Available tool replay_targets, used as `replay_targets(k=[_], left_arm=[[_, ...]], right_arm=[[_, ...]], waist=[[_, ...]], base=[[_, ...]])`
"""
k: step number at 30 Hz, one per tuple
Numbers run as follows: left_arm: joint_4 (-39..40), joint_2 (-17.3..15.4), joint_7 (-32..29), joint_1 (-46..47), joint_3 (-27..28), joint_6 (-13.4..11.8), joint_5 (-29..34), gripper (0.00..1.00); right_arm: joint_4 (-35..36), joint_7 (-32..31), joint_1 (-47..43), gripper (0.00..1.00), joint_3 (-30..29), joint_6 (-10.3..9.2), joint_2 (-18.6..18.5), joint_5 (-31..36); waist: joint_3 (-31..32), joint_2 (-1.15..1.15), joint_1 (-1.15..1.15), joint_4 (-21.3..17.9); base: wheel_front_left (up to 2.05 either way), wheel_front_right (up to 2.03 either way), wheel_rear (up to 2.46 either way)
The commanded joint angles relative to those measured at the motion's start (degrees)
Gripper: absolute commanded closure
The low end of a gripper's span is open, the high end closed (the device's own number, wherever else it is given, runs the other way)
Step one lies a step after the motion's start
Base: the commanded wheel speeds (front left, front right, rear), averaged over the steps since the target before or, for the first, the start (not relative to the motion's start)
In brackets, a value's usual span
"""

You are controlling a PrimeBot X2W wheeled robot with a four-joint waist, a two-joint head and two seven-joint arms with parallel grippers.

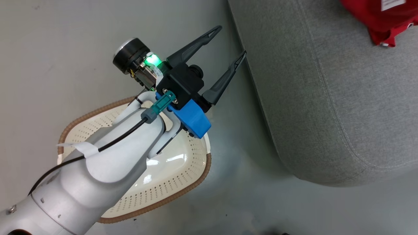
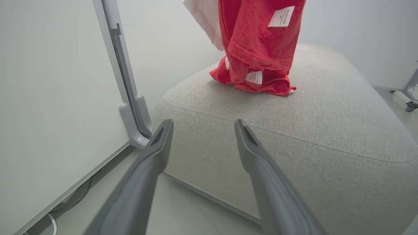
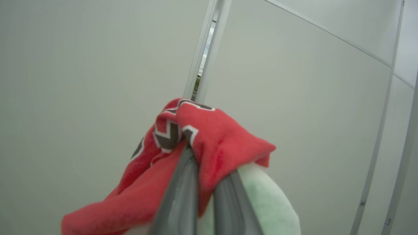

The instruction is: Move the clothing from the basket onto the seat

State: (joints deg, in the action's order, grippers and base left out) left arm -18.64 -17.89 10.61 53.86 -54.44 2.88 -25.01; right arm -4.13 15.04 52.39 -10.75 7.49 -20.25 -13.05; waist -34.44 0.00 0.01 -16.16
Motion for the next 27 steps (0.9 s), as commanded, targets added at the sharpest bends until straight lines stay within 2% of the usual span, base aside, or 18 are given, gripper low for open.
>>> replay_targets(k=[1, 8, 13, 17, 27], left_arm=[[0.49, -0.39, -0.27, 1.34, -0.01, 0.08, 0.55, 0.00], [1.76, -0.93, -0.77, 3.28, -0.56, 0.14, 1.43, 0.00], [2.24, -1.00, -0.74, 4.11, -0.88, 0.14, 1.94, 0.00], [2.52, -1.31, -0.72, 4.32, -1.02, 0.03, 1.89, 0.00], [2.74, -1.69, -0.17, 5.23, -0.72, -0.49, 1.59, 0.00]], right_arm=[[-0.63, 0.21, 2.17, 1.00, -1.41, 0.01, -1.74, 0.26], [-7.83, 0.21, 7.58, 1.00, -5.76, 0.01, -10.27, 0.01], [-16.26, 0.21, 9.09, 1.00, -6.10, 0.01, -13.25, -0.10], [-22.45, 0.21, 8.94, 1.00, -3.40, 0.01, -13.12, 0.19], [-31.70, 0.21, 6.96, 1.00, 0.20, 0.01, -9.91, -2.15]], waist=[[-3.27, 0.00, -0.01, 0.61], [-7.60, 0.00, -0.01, 1.29], [-9.53, 0.00, -0.01, 2.27], [-10.56, 0.00, -0.01, 2.90], [-11.68, 0.00, -0.01, 4.45]], base=[[0.00, 0.00, 0.00], [0.00, 0.00, 0.00], [0.00, 0.00, 0.00], [0.00, 0.00, 0.00], [0.00, 0.00, 0.00]])
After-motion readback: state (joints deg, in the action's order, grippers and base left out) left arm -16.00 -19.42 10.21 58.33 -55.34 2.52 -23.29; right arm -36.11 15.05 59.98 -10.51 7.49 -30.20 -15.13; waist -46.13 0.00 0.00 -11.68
